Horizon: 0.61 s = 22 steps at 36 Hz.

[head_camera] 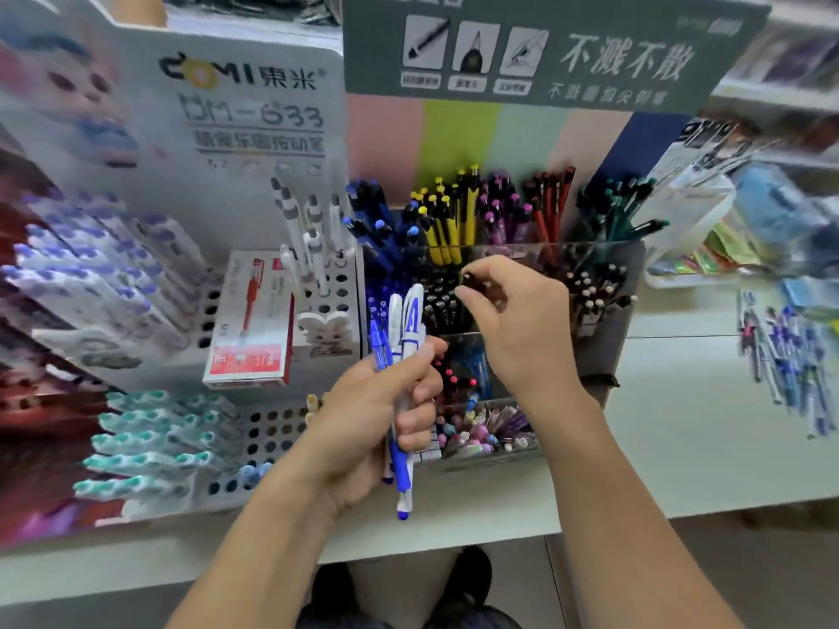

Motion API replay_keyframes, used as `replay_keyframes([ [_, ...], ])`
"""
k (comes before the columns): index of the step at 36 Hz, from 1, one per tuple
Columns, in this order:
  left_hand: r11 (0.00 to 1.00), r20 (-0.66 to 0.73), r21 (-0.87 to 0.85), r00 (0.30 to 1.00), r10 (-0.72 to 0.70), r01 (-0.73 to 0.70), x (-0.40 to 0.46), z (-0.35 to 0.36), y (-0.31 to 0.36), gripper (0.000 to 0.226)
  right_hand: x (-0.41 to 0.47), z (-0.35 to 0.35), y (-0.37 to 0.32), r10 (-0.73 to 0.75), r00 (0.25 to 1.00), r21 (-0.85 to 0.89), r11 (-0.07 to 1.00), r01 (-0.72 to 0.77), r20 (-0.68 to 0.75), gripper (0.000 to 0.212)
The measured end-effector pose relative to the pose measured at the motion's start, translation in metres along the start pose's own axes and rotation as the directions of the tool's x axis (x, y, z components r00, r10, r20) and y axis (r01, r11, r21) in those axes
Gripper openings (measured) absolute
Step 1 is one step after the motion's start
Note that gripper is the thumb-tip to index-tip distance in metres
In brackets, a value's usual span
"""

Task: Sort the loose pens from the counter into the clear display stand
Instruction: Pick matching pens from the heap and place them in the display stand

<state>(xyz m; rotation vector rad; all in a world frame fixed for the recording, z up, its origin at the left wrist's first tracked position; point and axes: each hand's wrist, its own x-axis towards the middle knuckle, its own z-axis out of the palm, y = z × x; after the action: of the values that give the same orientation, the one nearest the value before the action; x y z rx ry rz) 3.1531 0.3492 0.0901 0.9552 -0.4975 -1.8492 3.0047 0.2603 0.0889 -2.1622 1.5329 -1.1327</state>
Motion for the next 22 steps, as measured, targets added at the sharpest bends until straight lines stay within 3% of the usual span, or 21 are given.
replay_keyframes([
  [4,1.0,0.053,-0.012,0.998,-0.022,0.022,-0.004,0.005,0.0,0.042,-0.01,0.016,0.004,0.003,0.997,-0.124,0.992,-0.013,-0.081,0.02],
  [8,0.999,0.049,-0.036,0.998,-0.028,0.03,-0.007,0.015,-0.001,0.032,-0.019,0.019,0.008,0.033,0.996,-0.177,0.983,-0.047,-0.081,0.03],
  [13,1.0,0.065,0.016,0.998,-0.007,0.006,-0.007,0.024,-0.011,0.03,-0.026,-0.007,-0.002,0.168,0.974,0.108,0.982,-0.152,-0.153,0.023],
  [15,0.998,0.088,0.067,0.996,0.005,-0.011,-0.005,0.028,-0.016,0.025,-0.027,-0.026,-0.006,0.258,0.965,0.316,0.913,-0.259,0.045,0.025],
  [17,0.99,0.109,0.14,0.994,0.012,-0.027,-0.002,0.034,-0.02,0.015,-0.03,-0.043,-0.008,0.31,0.863,0.499,0.716,-0.487,0.398,0.04],
  [18,0.983,0.105,0.181,0.994,0.013,-0.032,0.0,0.038,-0.023,0.015,-0.033,-0.049,-0.007,0.305,0.807,0.539,0.619,-0.571,0.506,0.043],
  [22,0.958,0.055,0.283,0.998,0.03,-0.045,0.009,0.052,-0.035,0.022,-0.046,-0.058,0.009,0.314,0.778,0.618,0.476,-0.625,0.545,0.045],
])
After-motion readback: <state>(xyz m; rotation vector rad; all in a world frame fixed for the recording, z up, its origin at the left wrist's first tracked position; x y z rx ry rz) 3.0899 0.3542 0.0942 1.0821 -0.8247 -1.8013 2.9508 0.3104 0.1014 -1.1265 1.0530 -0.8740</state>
